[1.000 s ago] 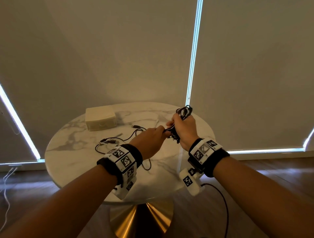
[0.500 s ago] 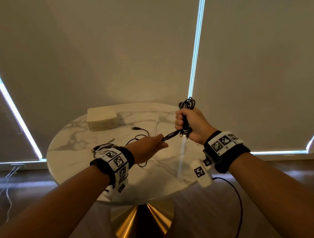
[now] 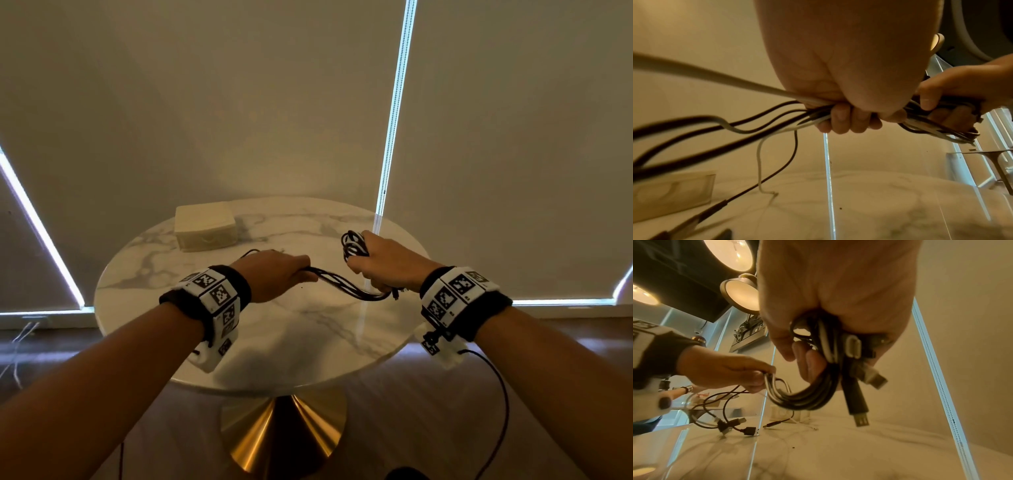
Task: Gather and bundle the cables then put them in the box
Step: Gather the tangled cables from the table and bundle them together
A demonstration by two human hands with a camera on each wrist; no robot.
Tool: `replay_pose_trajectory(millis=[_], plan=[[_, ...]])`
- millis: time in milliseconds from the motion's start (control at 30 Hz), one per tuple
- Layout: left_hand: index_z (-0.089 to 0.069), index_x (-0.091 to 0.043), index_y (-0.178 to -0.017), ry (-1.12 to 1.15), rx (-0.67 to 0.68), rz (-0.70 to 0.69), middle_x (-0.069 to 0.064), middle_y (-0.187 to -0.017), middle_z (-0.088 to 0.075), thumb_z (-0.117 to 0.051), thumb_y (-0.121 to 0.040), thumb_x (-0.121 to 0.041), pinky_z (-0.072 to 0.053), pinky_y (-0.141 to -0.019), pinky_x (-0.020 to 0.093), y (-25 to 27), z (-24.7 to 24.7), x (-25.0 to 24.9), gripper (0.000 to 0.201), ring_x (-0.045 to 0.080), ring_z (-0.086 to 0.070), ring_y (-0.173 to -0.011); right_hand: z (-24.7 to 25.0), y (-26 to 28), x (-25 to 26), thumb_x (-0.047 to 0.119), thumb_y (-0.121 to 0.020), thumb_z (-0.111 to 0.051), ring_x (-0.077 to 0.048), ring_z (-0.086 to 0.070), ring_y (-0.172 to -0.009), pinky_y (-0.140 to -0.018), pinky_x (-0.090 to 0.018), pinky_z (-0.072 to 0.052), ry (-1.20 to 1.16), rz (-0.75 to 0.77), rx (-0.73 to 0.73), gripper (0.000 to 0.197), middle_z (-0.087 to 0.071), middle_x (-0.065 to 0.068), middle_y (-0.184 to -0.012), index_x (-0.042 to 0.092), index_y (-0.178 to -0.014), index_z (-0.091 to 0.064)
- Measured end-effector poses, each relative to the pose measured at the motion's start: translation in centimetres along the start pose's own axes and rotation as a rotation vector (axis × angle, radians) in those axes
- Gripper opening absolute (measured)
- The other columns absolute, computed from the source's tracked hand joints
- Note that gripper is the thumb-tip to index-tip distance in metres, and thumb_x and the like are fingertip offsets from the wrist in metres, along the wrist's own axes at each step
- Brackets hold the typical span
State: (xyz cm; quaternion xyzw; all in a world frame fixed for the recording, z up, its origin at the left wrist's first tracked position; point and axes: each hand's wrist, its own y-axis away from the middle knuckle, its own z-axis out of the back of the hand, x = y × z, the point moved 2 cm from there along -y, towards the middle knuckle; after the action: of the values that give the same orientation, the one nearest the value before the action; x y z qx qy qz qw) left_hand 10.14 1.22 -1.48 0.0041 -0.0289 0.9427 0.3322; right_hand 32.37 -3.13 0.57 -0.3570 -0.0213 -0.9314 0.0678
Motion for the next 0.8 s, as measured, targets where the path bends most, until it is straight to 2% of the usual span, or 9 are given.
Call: replay_pose_trajectory(millis=[100, 200, 300, 367, 467, 600, 667, 733, 800], plan=[[-0.049, -0.028, -0.100, -0.001, -0.068, 0.007, -0.005, -0.081, -0.058, -0.024, -0.096, -0.063, -0.052, -0.071, 0.040, -0.4, 0.8, 0.0, 0.043, 0.017, -0.057, -0.073, -0.3, -0.2, 0.5, 0.047, -0.086, -0.069, -0.020, -0.050, -0.061, -0.056, -0.035, -0.044, 0.020, 0.012, 0.013, 0.045, -0.058, -0.004, -0.084, 0.013, -0.106, -0.048], [-0.047, -0.027, -0.095, 0.022, -0.132, 0.026, -0.006, -0.079, -0.056, -0.024, -0.098, -0.061, -0.052, -0.070, 0.040, -0.5, 1.3, -0.1, 0.041, 0.016, -0.056, -0.070, -0.8, -0.2, 1.1, 0.069, -0.065, -0.082, -0.010, -0.061, -0.083, -0.070, -0.029, -0.052, 0.218, 0.040, -0.060, 0.075, -0.064, 0.004, -0.099, 0.020, -0.112, -0.052], [-0.049, -0.021, -0.096, 0.077, -0.212, 0.050, -0.005, -0.079, -0.056, -0.024, -0.099, -0.059, -0.050, -0.066, 0.039, -0.6, 1.6, -0.5, 0.045, 0.018, -0.055, -0.069, -1.8, -0.7, 1.4, 0.048, -0.069, -0.088, -0.012, -0.062, -0.080, -0.065, -0.023, -0.049, 0.205, 0.066, -0.143, 0.051, -0.065, 0.005, -0.088, 0.018, -0.100, -0.060], [-0.047, -0.019, -0.094, 0.097, -0.247, 0.073, -0.005, -0.076, -0.055, -0.023, -0.099, -0.058, -0.047, -0.062, 0.038, -0.6, 1.7, -0.5, 0.046, 0.018, -0.054, -0.065, -2.4, -1.2, 1.2, 0.032, -0.076, -0.082, -0.020, -0.064, -0.077, -0.062, -0.026, -0.048, 0.180, 0.057, -0.186, 0.029, -0.066, -0.002, -0.081, 0.014, -0.085, -0.062], [-0.045, -0.020, -0.092, 0.097, -0.295, 0.119, -0.003, -0.073, -0.055, -0.021, -0.099, -0.060, -0.047, -0.059, 0.039, -0.5, 1.6, -0.4, 0.047, 0.020, -0.054, -0.062, -3.3, -1.2, 1.3, 0.018, -0.082, -0.069, -0.021, -0.058, -0.062, -0.058, -0.029, -0.045, 0.087, 0.056, -0.214, 0.020, -0.061, -0.006, -0.066, 0.008, -0.073, -0.056], [-0.043, -0.021, -0.092, 0.056, -0.343, 0.116, -0.003, -0.071, -0.055, -0.018, -0.097, -0.061, -0.047, -0.056, 0.038, -0.4, 1.4, -0.5, 0.048, 0.021, -0.055, -0.061, -3.8, -1.4, 1.6, 0.016, -0.086, -0.062, -0.022, -0.057, -0.068, -0.059, -0.031, -0.041, 0.145, 0.062, -0.225, 0.018, -0.058, -0.004, -0.070, 0.012, -0.074, -0.051], [-0.043, -0.022, -0.092, 0.032, -0.365, 0.100, -0.005, -0.070, -0.052, -0.019, -0.099, -0.059, -0.044, -0.054, 0.034, -0.3, 1.3, -0.7, 0.045, 0.019, -0.054, -0.059, -3.9, -1.8, 1.7, 0.016, -0.086, -0.063, -0.026, -0.061, -0.077, -0.066, -0.035, -0.046, 0.162, 0.042, -0.196, 0.016, -0.060, -0.002, -0.075, 0.016, -0.077, -0.050], [-0.042, -0.022, -0.092, 0.001, -0.392, 0.083, -0.007, -0.069, -0.050, -0.020, -0.101, -0.056, -0.044, -0.054, 0.034, -0.1, 1.3, -1.0, 0.041, 0.019, -0.053, -0.059, -3.7, -2.0, 1.7, 0.015, -0.086, -0.066, -0.028, -0.069, -0.081, -0.074, -0.039, -0.054, 0.032, 0.005, -0.134, 0.012, -0.070, -0.002, -0.079, 0.015, -0.084, -0.054], [-0.040, -0.023, -0.091, -0.014, -0.412, 0.076, -0.008, -0.068, -0.046, -0.021, -0.102, -0.054, -0.044, -0.055, 0.034, -0.1, 1.4, -1.2, 0.037, 0.019, -0.053, -0.060, -4.0, -1.7, 1.8, 0.011, -0.090, -0.064, -0.030, -0.076, -0.077, -0.075, -0.041, -0.059, -0.181, -0.027, -0.072, 0.007, -0.075, -0.005, -0.077, 0.013, -0.090, -0.058]])
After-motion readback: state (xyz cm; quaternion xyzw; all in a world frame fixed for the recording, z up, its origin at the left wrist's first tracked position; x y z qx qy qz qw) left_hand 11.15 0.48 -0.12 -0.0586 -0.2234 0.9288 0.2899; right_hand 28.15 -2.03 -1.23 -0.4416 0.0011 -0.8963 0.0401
